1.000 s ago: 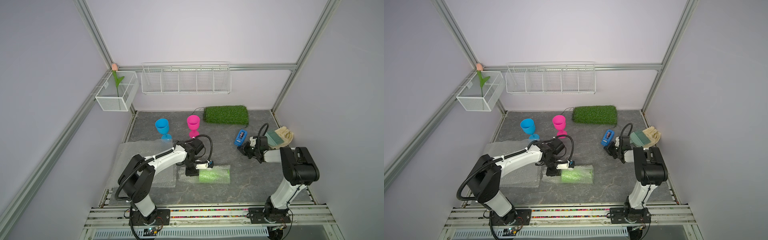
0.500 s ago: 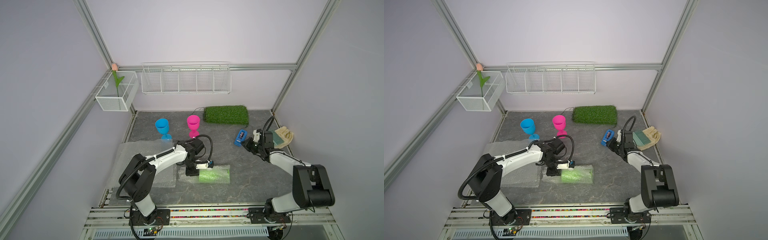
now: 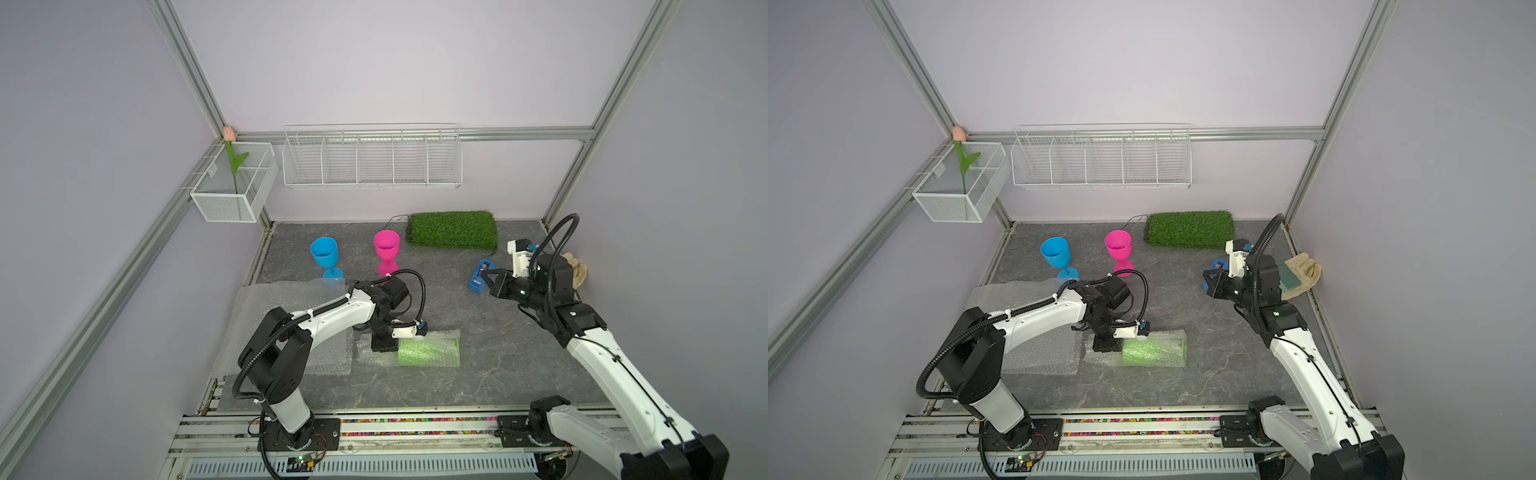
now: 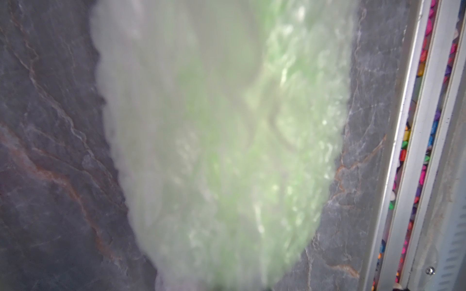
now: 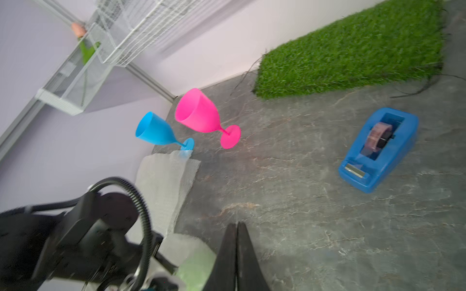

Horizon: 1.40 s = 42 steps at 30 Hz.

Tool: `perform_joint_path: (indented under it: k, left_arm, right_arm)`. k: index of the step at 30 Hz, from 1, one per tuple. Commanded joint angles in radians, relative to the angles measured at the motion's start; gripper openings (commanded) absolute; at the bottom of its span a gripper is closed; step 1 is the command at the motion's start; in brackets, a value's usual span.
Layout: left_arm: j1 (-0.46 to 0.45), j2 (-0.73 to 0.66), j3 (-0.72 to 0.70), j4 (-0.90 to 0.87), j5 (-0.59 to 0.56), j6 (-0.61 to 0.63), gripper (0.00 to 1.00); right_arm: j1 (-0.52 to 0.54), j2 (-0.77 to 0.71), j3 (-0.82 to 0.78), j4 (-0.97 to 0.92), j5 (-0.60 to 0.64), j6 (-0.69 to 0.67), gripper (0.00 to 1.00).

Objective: Wrap wine glasses in bubble wrap
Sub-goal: Stick the tape on the bubble wrap.

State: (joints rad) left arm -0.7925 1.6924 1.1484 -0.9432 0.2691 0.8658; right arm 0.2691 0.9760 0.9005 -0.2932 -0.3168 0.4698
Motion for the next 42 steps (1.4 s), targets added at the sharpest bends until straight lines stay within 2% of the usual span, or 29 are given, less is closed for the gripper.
perform_joint_path:
  k: [1,6,14,16,23,30,34,42]
  left_arm:
    - [-0.005,0.008,0.019,-0.029,0.0,0.004,0.0]
    - [-0.005,0.001,0.018,-0.025,-0.001,0.004,0.0]
    - [-0.005,-0.013,0.022,-0.029,0.022,0.01,0.0]
    - [-0.005,-0.016,0.025,-0.032,0.028,0.01,0.0]
    - [-0.005,-0.028,0.025,-0.039,0.046,0.014,0.0]
    - [-0.005,-0.036,0.022,-0.037,0.055,0.02,0.0]
    - [-0.005,-0.028,0.026,-0.042,0.062,0.022,0.0]
    - [-0.005,-0.035,0.009,-0.035,0.065,0.031,0.0]
  right_arm:
    - [0.057,-0.058,0.047,-0.128,-0.04,-0.074,0.07]
    - [0.167,-0.133,0.034,-0.132,-0.102,-0.055,0.07]
    - [0.404,-0.232,-0.015,-0.089,-0.098,-0.03,0.08]
    - [0.457,-0.252,-0.076,-0.041,-0.107,-0.01,0.07]
    - [0.604,-0.293,-0.196,0.073,-0.036,0.013,0.07]
    - [0.67,-0.285,-0.345,0.223,0.038,0.021,0.07]
    - [0.682,-0.281,-0.433,0.349,0.061,-0.04,0.07]
    - [0.668,-0.207,-0.516,0.503,0.191,-0.139,0.07]
